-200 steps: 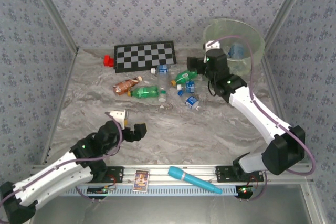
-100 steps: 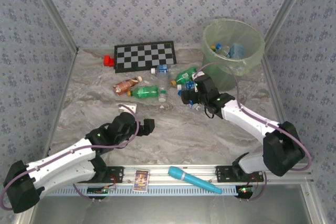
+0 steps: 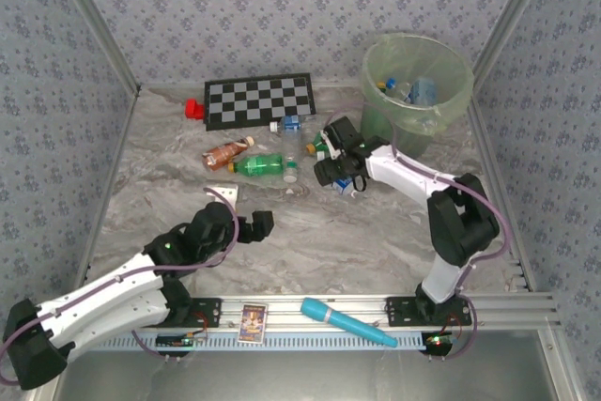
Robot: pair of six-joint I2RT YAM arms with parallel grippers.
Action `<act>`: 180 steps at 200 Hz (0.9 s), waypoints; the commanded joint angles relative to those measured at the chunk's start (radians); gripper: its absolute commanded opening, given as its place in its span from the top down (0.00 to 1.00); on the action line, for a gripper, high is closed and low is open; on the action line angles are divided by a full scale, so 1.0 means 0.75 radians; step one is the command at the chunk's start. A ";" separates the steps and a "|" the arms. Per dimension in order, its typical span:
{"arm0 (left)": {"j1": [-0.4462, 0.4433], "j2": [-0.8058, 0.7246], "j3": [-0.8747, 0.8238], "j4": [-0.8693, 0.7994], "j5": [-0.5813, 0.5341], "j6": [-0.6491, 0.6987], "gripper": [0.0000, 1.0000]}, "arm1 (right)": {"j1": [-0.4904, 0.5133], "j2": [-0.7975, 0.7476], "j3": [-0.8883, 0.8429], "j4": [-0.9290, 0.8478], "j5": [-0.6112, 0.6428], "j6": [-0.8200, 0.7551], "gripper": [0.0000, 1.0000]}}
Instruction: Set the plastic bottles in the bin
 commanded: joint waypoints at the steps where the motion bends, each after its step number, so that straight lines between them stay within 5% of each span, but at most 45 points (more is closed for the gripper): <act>1: 0.014 -0.041 0.005 -0.022 -0.022 -0.015 0.00 | 0.009 0.095 0.136 -0.251 0.038 -0.051 0.20; 53: 0.028 -0.144 -0.040 -0.052 -0.020 -0.018 0.00 | 0.075 0.319 0.384 -0.530 0.176 -0.154 0.17; 130: 0.054 -0.318 -0.091 -0.135 -0.013 -0.025 0.00 | 0.088 0.536 0.539 -0.640 0.221 -0.220 0.16; 180: 0.072 -0.353 -0.085 -0.165 -0.002 -0.018 0.00 | 0.093 0.599 0.574 -0.639 0.189 -0.240 0.24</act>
